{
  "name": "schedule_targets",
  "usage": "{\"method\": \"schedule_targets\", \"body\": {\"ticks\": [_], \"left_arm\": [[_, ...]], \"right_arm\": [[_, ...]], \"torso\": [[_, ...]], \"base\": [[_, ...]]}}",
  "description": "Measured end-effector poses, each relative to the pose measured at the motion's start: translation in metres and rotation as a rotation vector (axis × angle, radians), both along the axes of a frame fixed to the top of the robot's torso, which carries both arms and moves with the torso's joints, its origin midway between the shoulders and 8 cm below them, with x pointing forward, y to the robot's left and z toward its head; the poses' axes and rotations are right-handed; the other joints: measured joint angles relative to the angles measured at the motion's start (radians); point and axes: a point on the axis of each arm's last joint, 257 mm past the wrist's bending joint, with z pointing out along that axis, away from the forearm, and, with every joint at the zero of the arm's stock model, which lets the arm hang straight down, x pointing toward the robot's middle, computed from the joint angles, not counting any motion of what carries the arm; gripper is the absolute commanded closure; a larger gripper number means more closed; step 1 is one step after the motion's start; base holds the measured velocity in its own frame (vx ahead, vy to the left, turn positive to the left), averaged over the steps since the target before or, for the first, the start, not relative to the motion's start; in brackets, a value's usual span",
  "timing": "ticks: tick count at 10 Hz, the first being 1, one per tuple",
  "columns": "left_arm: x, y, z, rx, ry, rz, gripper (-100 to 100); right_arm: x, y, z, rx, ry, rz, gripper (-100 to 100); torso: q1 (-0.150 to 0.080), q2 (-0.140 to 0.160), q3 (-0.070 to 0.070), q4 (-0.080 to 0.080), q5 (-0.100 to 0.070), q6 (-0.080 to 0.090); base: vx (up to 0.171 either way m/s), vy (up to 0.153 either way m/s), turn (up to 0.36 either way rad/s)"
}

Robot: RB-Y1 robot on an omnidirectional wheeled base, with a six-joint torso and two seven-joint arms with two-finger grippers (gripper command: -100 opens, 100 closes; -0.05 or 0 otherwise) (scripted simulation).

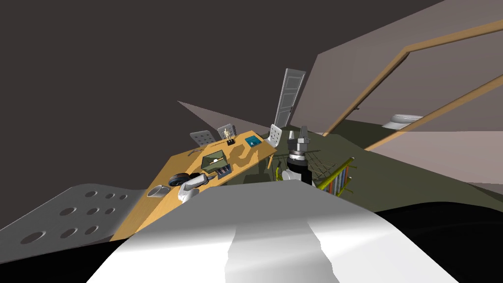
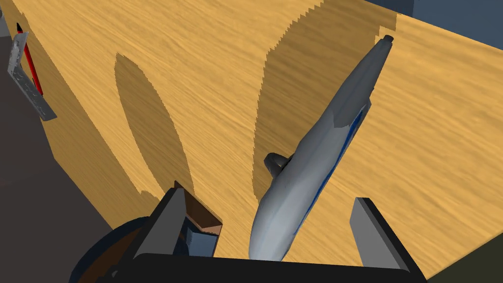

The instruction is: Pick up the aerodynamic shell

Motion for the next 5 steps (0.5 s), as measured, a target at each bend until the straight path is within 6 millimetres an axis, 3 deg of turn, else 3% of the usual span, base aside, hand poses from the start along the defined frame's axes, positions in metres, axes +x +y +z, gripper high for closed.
{"method": "schedule_targets", "body": {"ticks": [1,2,3,5], "left_arm": [[-0.006,-0.001,-0.007,-0.015,0.017,0.012,-100],[-0.007,-0.001,-0.007,-0.017,0.020,0.013,0],[-0.007,-0.001,-0.007,-0.017,0.019,0.013,-100],[-0.010,-0.004,-0.019,-0.019,0.022,0.007,-100]], "right_arm": [[0.000,0.000,0.000,0.000,0.000,0.000,0],[0.000,0.000,0.000,0.000,0.000,0.000,0],[0.000,0.000,0.000,0.000,0.000,0.000,0],[0.000,0.000,0.000,0.000,0.000,0.000,0]], "torso": [[0.000,0.001,0.001,0.000,0.000,0.000],[0.000,0.002,0.001,0.000,0.000,0.000],[0.000,0.003,0.002,0.001,0.000,0.000],[0.002,0.000,0.000,0.000,0.000,0.000]], "base": [[0.012,-0.001,-0.002],[0.000,0.000,0.000],[0.036,0.019,0.041],[0.068,0.040,0.046]]}}
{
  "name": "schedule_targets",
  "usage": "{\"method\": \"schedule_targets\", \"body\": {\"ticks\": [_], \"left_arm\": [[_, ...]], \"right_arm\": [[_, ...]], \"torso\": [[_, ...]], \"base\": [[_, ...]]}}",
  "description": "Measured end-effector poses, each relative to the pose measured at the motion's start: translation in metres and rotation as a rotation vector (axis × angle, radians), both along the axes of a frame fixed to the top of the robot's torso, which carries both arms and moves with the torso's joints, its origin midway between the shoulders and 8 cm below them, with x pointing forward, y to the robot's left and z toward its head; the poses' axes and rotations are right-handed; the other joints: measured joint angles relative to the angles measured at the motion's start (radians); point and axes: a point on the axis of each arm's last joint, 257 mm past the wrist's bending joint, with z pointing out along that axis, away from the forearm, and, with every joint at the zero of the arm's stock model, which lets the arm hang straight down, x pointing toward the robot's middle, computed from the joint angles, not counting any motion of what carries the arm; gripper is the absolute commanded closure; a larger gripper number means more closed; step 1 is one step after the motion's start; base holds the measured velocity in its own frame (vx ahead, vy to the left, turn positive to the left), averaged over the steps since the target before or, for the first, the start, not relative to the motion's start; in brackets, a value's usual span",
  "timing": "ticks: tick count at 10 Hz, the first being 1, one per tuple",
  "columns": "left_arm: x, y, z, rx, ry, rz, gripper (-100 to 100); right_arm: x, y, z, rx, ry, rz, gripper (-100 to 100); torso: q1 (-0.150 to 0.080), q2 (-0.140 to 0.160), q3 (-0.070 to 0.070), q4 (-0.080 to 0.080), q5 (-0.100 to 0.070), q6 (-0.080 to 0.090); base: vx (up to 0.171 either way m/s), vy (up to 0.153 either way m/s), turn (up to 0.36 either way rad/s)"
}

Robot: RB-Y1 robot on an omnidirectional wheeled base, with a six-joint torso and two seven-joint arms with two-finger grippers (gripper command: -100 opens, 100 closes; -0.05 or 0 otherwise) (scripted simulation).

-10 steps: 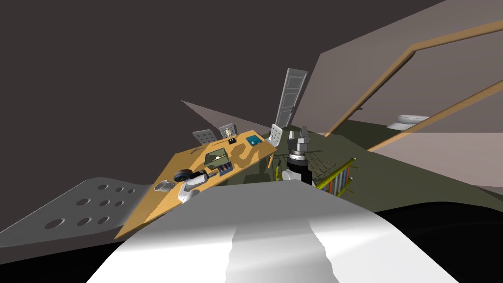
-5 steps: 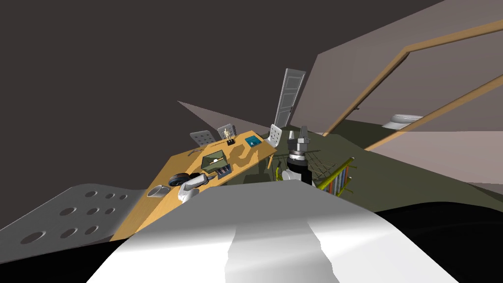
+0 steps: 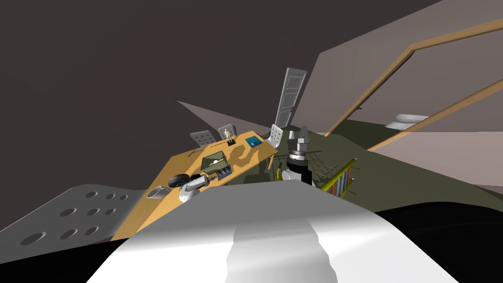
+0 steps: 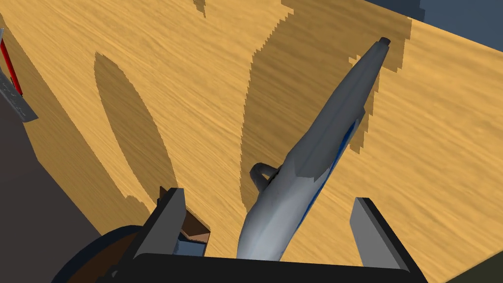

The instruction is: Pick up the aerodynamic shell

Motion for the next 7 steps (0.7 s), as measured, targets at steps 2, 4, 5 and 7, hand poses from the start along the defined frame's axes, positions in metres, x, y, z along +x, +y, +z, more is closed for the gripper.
{"method": "schedule_targets", "body": {"ticks": [2,4,5,7], "left_arm": [[-0.0012,-0.0031,-0.0046,0.002,-0.003,-0.006,100],[-0.0017,-0.0033,-0.0049,0.001,-0.001,-0.005,100],[-0.0014,-0.0033,-0.0048,0.002,-0.002,-0.006,100],[-0.0015,-0.0035,-0.0050,0.002,-0.001,-0.006,0]], "right_arm": [[0.0000,0.0000,0.0000,0.000,0.000,0.000,0],[0.0000,0.0000,0.0000,0.000,0.000,0.000,0],[0.0000,0.0000,0.0000,0.000,0.000,0.000,0],[0.0000,0.0000,0.0000,0.000,0.000,0.000,0]], "torso": [[0.000,0.000,0.000,0.000,0.000,0.000],[-0.002,0.003,0.002,0.001,0.000,0.000],[-0.002,0.003,0.002,0.001,0.000,0.000],[-0.002,0.003,0.002,0.001,-0.001,0.000]], "base": [[0.018,0.011,0.003],[0.000,0.000,0.000],[0.000,0.000,0.000],[0.000,0.000,0.000]]}}
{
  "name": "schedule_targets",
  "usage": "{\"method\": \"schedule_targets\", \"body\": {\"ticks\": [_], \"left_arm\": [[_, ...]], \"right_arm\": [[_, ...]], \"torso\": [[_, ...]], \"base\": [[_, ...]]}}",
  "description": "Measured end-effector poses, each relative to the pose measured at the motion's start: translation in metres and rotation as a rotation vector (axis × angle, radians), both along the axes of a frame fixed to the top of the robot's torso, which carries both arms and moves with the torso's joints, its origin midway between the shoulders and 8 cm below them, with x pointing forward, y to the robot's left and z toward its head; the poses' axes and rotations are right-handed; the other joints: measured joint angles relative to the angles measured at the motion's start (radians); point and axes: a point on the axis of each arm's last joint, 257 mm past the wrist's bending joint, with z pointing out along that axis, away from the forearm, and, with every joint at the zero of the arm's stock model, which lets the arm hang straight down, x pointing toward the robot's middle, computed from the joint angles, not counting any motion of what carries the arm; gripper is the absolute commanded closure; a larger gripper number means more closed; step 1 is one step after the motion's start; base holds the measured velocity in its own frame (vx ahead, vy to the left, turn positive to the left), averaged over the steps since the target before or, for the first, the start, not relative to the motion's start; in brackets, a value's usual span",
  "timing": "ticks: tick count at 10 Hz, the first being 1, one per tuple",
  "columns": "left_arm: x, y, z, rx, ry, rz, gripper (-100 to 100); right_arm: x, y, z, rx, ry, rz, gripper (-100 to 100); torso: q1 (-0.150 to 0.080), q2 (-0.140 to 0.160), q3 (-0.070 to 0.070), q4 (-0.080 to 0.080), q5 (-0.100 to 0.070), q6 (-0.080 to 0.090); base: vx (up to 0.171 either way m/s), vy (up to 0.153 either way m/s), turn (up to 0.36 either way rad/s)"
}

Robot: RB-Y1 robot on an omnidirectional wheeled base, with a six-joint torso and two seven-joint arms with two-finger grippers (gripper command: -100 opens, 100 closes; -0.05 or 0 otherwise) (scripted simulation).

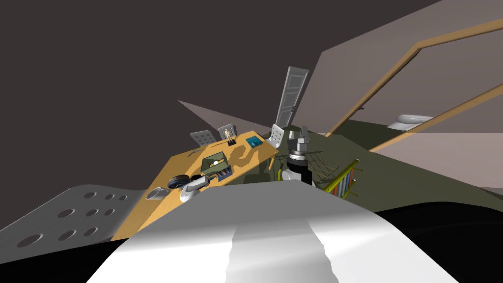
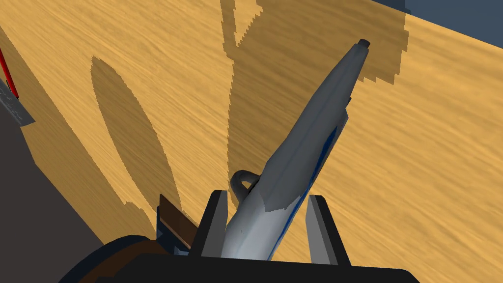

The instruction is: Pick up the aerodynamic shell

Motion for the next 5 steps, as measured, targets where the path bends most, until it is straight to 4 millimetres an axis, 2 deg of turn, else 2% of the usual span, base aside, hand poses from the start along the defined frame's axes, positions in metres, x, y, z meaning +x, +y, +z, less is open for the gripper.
{"method": "schedule_targets", "body": {"ticks": [1,4,5], "left_arm": [[0.000,0.000,0.000,0.000,0.000,0.000,100],[0.006,0.004,0.015,0.002,-0.005,0.009,100],[0.005,0.004,0.015,0.000,-0.002,0.010,0]], "right_arm": [[0.000,0.000,0.000,0.000,0.000,0.000,0],[0.000,0.000,0.000,0.000,0.000,0.000,0],[0.000,0.000,0.000,0.000,0.000,0.000,0]], "torso": [[0.000,0.000,0.000,0.000,0.000,0.000],[-0.003,0.006,0.003,0.001,-0.001,0.000],[-0.002,0.004,0.003,0.001,-0.001,0.000]], "base": [[-0.039,-0.021,-0.047],[-0.061,-0.029,-0.028],[-0.007,-0.004,0.003]]}}
